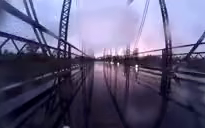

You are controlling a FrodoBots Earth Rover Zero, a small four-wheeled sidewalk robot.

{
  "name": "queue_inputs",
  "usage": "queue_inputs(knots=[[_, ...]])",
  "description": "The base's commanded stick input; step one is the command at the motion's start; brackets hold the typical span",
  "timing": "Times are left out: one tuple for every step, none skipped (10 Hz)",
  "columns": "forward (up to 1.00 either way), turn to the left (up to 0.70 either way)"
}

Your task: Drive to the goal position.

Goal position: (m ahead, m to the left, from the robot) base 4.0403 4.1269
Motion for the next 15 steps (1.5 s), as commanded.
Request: queue_inputs(knots=[[0.70, 0.00], [0.70, 0.00], [0.70, 0.00], [0.70, 0.00], [0.70, 0.00], [0.70, 0.00], [0.70, 0.00], [0.70, 0.00], [0.70, 0.00], [0.70, 0.00], [0.70, 0.00], [0.70, 0.00], [0.70, 0.00], [0.70, 0.00], [0.70, 0.00]])
